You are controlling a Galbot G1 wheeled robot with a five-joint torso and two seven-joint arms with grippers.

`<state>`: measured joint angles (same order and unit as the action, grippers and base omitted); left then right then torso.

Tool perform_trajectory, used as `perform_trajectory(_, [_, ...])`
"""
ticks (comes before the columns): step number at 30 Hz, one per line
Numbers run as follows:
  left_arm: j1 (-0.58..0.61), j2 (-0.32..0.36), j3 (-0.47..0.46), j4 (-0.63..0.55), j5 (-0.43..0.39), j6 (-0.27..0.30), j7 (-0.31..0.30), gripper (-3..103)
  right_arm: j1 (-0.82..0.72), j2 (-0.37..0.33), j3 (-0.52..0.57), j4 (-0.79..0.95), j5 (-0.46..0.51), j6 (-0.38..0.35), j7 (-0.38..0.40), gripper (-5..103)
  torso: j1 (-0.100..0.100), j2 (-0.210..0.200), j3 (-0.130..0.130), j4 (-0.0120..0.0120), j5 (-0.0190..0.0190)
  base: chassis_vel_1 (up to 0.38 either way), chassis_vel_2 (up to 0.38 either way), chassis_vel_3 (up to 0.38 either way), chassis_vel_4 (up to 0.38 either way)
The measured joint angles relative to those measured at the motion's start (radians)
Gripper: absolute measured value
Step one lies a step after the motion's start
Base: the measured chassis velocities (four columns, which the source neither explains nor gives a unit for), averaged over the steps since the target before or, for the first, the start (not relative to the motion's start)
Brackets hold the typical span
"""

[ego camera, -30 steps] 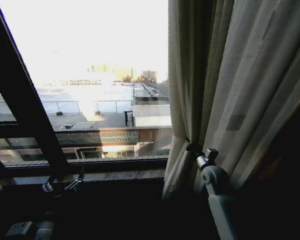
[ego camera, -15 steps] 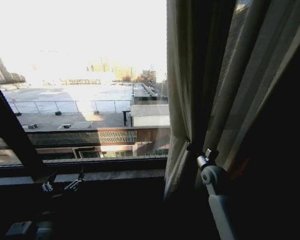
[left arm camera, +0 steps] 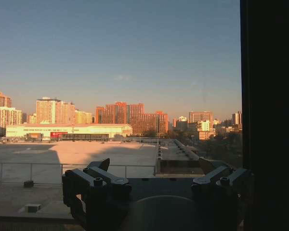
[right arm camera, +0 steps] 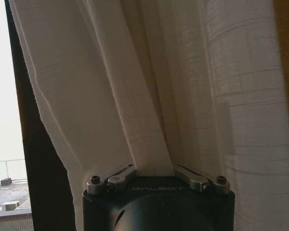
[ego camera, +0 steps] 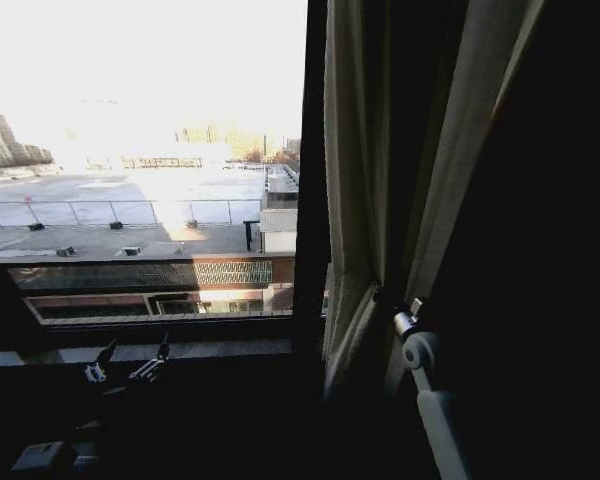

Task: Open the curtains by pulling them apart, changing their state from closed to fully open.

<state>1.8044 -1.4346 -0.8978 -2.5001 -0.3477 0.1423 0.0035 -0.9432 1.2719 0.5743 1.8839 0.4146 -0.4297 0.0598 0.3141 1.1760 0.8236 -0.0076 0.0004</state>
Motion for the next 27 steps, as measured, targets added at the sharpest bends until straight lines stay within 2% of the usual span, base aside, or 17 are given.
perform_trajectory(4, [0.0,-0.001,0.002,0.0,0.0,0.0,0.0,100,-0.002,-0.003,0.0,-0.004,-0.003,0.026,0.0,0,0.0,0.0,0.0,-0.0002,-0.0006,-0.367,-0.364,0.323,0.341])
perform_trajectory(9, [0.001,-0.002,0.001,0.0,0.0,0.0,0.0,100,-0.002,-0.002,-0.002,-0.007,-0.017,0.038,0.002,0,0.0,0.0,0.0,-0.0004,0.0006,-0.168,-0.2,0.202,0.216])
perform_trajectory(14, [0.002,-0.002,0.001,0.0,0.0,-0.004,0.0,100,-0.001,0.0,-0.004,-0.007,-0.022,0.041,0.005,0,0.0,0.0,0.0,-0.0002,0.0003,-0.025,-0.045,0.048,0.016])
perform_trajectory(16, [0.002,-0.001,0.001,0.0,0.0,-0.006,0.0,100,0.0,0.001,-0.004,-0.008,-0.022,0.041,0.007,0,0.0,0.0,0.0,0.0003,-0.0015,0.0,0.0,0.0,0.0])
perform_trajectory(18, [0.002,-0.001,0.001,0.0,0.0,-0.006,-0.001,100,0.001,0.001,-0.003,-0.009,-0.022,0.041,0.011,0,0.0,0.0,0.0,0.0006,-0.0016,0.049,0.053,-0.035,-0.021])
perform_trajectory(22, [0.002,-0.001,0.003,0.0,0.0,-0.007,-0.002,100,0.002,0.003,0.009,-0.018,-0.023,0.041,0.048,0,0.0,0.0,0.0,0.0002,-0.0004,0.041,0.056,-0.047,-0.057])
perform_trajectory(26, [0.002,-0.003,0.006,0.0,0.0,-0.007,-0.001,100,0.007,0.003,0.026,-0.029,-0.025,0.041,0.113,0,0.0,0.0,0.0,-0.0001,0.0003,0.0,0.0,0.0,0.0])
perform_trajectory(27, [0.002,-0.003,0.007,0.0,0.0,-0.007,-0.001,100,0.011,0.002,0.037,-0.037,-0.031,0.04,0.15,0,0.0,0.0,0.0,-0.0002,0.0004,0.0,0.0,0.0,0.0])
